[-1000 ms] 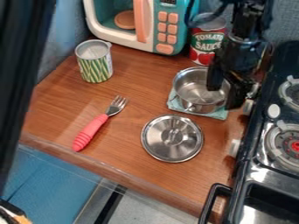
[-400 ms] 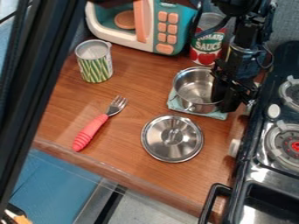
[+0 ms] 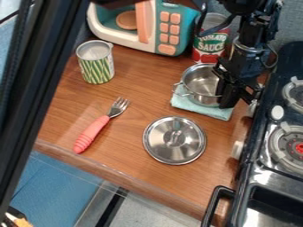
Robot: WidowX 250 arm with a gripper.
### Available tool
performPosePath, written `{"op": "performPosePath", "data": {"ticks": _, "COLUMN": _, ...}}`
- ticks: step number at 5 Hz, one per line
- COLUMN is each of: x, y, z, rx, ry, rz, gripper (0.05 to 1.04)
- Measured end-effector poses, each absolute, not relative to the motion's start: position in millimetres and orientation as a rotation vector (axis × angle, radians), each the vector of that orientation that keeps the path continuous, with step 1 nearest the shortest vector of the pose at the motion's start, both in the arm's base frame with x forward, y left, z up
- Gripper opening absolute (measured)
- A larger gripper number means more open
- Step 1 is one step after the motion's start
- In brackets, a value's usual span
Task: Move the cooking pot to the lower left side of the table beside the red fork
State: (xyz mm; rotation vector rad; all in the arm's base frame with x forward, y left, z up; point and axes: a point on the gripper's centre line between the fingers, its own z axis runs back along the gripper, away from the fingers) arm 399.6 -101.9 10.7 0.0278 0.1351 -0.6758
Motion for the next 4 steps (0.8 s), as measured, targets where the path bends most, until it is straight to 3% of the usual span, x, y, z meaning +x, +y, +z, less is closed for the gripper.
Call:
{"op": "performPosePath", "data": {"ticks": 1, "x": 396, "y": -100, "z": 15, "rx": 0.064, "ry": 0.135, "rz": -0.653, "gripper": 0.090}}
{"op": "performPosePath", "data": {"ticks": 2, "x": 380, "y": -88, "z": 47, "rx": 0.145, "ry": 0.090, "rz": -0.593, "gripper": 0.075}}
{"op": "performPosePath", "data": {"ticks": 4, "x": 334, "y": -33, "z": 66, "rx": 0.119, "ry": 0.048, "rz": -0.417, "gripper": 0.071}}
